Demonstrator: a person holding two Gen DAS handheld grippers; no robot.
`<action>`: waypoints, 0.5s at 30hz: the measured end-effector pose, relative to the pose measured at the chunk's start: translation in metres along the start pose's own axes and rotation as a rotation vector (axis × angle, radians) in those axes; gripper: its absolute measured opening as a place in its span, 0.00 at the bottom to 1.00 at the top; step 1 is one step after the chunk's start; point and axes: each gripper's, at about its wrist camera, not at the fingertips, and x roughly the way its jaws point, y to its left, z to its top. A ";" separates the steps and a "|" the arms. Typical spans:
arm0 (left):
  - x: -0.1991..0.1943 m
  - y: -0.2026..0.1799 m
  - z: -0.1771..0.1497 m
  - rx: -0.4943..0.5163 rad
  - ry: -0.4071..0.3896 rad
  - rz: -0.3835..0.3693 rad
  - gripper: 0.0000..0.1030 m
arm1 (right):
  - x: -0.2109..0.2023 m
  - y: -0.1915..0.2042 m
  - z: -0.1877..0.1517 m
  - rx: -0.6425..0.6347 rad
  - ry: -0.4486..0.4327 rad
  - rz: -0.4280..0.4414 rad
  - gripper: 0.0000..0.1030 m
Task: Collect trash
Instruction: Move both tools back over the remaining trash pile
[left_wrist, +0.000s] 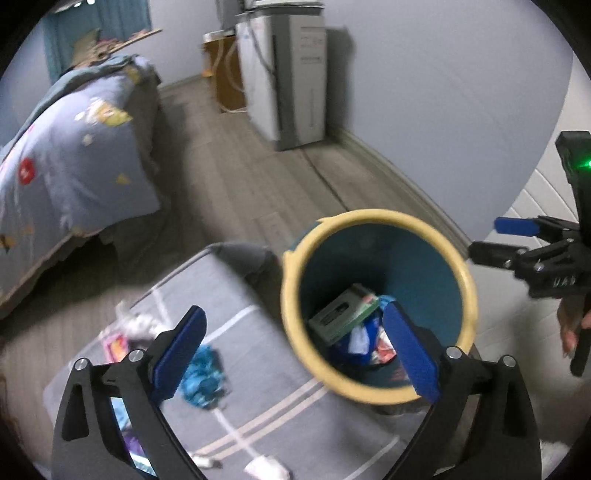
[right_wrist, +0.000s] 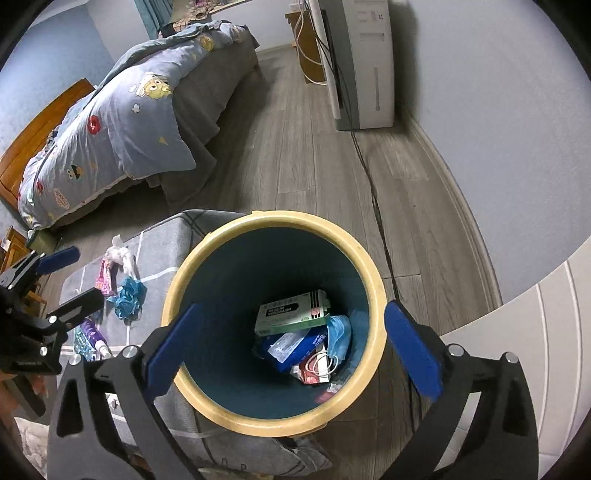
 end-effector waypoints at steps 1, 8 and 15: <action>-0.005 0.006 -0.003 -0.011 -0.002 0.009 0.93 | 0.000 0.002 0.000 0.000 0.002 -0.001 0.94; -0.038 0.064 -0.035 -0.130 -0.011 0.083 0.94 | -0.006 0.027 -0.001 -0.046 -0.002 -0.003 0.94; -0.068 0.124 -0.080 -0.246 0.013 0.177 0.94 | -0.011 0.069 -0.001 -0.111 0.002 0.019 0.94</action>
